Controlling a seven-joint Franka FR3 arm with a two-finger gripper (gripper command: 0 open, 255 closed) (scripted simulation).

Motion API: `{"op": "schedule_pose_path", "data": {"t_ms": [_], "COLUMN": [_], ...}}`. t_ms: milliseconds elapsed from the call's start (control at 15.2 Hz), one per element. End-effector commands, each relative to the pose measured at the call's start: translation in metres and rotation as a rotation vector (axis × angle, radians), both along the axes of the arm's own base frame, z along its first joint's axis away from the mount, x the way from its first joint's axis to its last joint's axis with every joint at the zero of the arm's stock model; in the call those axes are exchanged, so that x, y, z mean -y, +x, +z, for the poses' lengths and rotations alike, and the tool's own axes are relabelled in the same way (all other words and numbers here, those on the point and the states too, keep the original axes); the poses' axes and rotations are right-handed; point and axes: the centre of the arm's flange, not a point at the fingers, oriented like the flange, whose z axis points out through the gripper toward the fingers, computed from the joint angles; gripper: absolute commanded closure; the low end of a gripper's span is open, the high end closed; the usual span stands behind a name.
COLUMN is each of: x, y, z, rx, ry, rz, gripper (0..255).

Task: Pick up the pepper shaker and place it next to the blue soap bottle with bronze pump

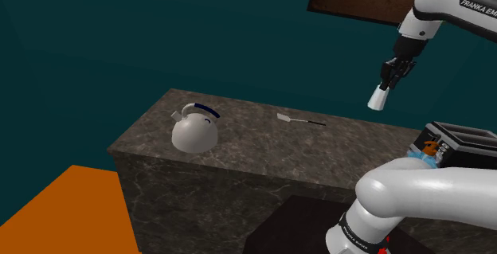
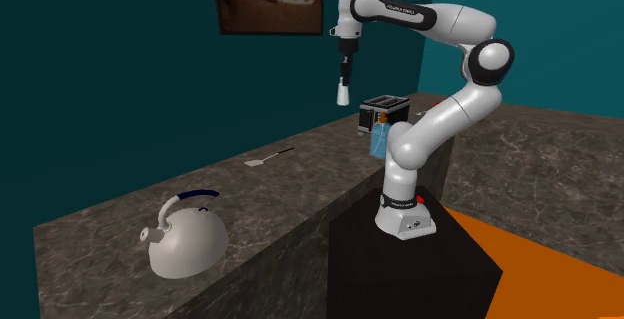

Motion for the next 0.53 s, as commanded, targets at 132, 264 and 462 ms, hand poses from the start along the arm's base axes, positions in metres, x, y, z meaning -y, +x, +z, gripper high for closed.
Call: {"op": "schedule_pose_path", "data": {"t_ms": [132, 264, 462], "x": [0.042, 0.063, 0.095], "y": [-0.034, -0.050, -0.075], "z": [-0.001, -0.001, -0.001], "rx": [-0.001, -0.001, -0.001], "ry": [0.000, 0.000, 0.000], "rz": [0.001, 0.001, 0.001], "gripper": [255, 255, 255]}}
